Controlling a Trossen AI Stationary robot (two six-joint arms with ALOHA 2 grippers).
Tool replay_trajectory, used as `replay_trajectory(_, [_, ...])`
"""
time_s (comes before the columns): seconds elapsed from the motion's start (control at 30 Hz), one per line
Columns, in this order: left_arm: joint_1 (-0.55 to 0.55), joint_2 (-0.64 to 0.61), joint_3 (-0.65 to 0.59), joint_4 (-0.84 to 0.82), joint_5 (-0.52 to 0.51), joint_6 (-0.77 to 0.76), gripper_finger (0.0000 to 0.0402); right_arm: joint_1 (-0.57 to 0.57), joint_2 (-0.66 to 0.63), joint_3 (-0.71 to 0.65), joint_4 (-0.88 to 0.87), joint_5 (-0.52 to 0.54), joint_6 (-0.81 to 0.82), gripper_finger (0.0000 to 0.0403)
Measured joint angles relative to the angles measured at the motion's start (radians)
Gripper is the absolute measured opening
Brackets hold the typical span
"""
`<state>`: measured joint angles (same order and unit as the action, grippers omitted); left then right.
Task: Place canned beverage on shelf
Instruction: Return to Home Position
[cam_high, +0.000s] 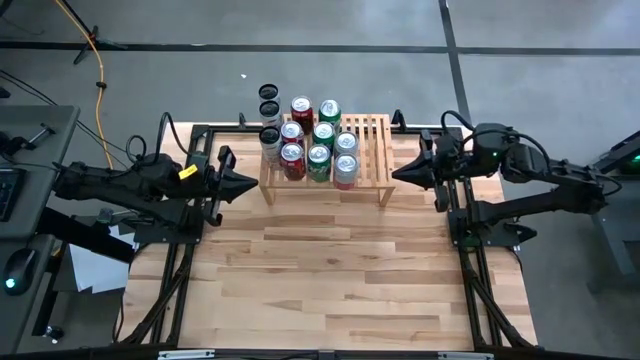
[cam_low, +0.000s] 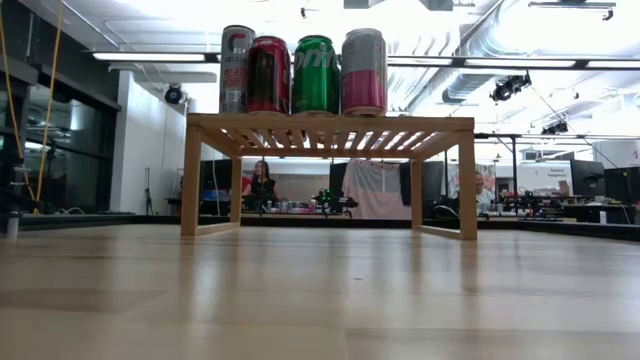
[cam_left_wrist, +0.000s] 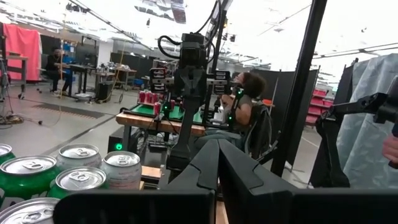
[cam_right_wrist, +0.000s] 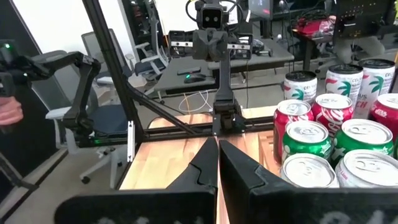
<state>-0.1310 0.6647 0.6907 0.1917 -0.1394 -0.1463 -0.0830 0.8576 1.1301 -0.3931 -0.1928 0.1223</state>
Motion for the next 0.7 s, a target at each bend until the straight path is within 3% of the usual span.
replay_trajectory(0.7, [0.0, 0.0, 0.0, 0.0, -0.001, 0.018, 0.0, 0.0, 0.005, 0.0, 0.001, 0.019, 0.008, 0.0])
